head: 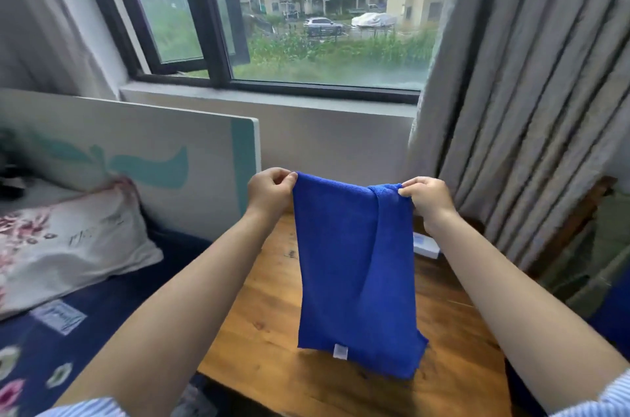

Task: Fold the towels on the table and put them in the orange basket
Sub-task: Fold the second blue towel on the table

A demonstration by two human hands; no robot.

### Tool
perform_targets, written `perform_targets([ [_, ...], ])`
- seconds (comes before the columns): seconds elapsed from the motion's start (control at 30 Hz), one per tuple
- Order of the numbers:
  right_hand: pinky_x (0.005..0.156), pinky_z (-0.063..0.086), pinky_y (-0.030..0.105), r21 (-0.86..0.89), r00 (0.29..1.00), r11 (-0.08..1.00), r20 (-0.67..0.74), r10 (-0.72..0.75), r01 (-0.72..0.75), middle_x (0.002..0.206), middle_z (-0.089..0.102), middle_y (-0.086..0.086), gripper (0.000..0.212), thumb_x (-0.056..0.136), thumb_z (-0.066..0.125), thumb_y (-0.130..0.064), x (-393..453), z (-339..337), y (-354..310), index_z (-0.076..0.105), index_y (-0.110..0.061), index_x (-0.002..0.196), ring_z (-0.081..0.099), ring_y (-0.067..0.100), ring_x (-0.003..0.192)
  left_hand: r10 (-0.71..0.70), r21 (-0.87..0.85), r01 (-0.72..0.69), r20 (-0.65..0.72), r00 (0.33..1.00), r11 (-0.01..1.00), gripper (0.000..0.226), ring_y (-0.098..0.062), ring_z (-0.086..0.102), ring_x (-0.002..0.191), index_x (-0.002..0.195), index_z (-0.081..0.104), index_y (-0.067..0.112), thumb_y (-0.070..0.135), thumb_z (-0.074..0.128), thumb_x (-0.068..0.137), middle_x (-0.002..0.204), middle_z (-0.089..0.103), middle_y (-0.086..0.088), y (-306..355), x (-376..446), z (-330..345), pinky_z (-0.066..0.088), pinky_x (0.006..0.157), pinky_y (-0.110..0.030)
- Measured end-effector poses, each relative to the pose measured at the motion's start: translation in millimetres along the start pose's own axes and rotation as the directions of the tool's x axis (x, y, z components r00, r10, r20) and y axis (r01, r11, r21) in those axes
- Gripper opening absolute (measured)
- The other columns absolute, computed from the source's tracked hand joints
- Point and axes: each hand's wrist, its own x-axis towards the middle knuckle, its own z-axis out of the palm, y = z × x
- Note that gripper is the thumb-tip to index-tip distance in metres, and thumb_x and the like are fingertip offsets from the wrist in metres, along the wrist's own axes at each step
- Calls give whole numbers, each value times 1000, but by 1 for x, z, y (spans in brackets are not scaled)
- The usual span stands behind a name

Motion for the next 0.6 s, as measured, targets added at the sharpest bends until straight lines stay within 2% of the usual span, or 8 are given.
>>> perform_targets([
  [0.07, 53, 33, 23, -38, 999, 999, 34, 5, -3, 60, 47, 5, 29, 79, 50, 6, 32, 28, -3, 53, -14, 58, 40, 17, 56, -33, 28, 33, -12, 999, 999, 18, -9, 47, 60, 94, 66, -7, 8, 55, 90, 62, 51, 7, -9, 32, -7, 38, 61, -16],
  [0.13, 55, 35, 25, -101, 998, 995, 62, -4, 10, 60, 47, 3, 27, 79, 48, 3, 61, 52, -6, 53, -15, 60, 42, 20, 60, -69, 67, 69, -5, 998, 995, 19, -17, 49, 68, 94, 66, -7, 9, 56, 90, 63, 52, 7, -17, 63, -11, 39, 63, -16],
  [0.23, 58, 36, 25, -187, 993, 980, 106, -44, 64, 68, 50, 2, 17, 81, 44, 2, 97, 80, -3, 54, -10, 75, 45, 23, 75, -111, 120, 110, 3, 994, 987, 18, -18, 49, 78, 94, 67, -4, 10, 56, 90, 63, 51, 7, -35, 101, -9, 38, 63, -14],
  [0.3, 61, 36, 25, -273, 987, 958, 152, -48, 88, 81, 53, 6, 16, 82, 42, 2, 112, 93, 5, 53, -9, 87, 45, 23, 82, -148, 154, 144, 11, 989, 977, 17, -17, 50, 74, 92, 68, -3, 10, 56, 90, 60, 52, 7, -51, 117, -5, 38, 62, -15],
  [0.37, 55, 34, 24, -387, 982, 918, 190, -14, 88, 89, 52, 8, 20, 83, 41, 3, 125, 103, 27, 55, -7, 92, 45, 23, 83, -215, 226, 199, 46, 976, 954, 18, -10, 52, 59, 76, 68, 5, 10, 56, 89, 51, 53, 9, -76, 127, 5, 38, 58, -14],
  [0.4, 51, 32, 23, -453, 980, 888, 198, 13, 80, 89, 53, 10, 22, 82, 41, 4, 128, 108, 43, 57, -4, 95, 45, 23, 82, -255, 267, 229, 66, 965, 936, 24, -6, 50, 54, 66, 64, 12, 10, 57, 88, 48, 53, 9, -92, 128, 11, 38, 55, -14],
  [0.47, 53, 32, 26, -557, 976, 826, 214, 41, 87, 93, 60, 15, 23, 82, 42, 4, 129, 114, 79, 59, 0, 96, 47, 24, 83, -342, 333, 294, 95, 935, 896, 34, -11, 47, 56, 55, 55, 22, 11, 57, 87, 52, 52, 6, -123, 122, 23, 37, 54, -19],
  [0.6, 75, 37, 34, -708, 961, 700, 249, 124, 93, 106, 64, 21, 21, 83, 44, 4, 114, 127, 161, 60, 4, 97, 55, 35, 101, -526, 490, 386, 186, 830, 782, 34, -18, 45, 60, 55, 51, 19, 12, 56, 88, 55, 48, 2, -187, 97, 50, 32, 51, -22],
])
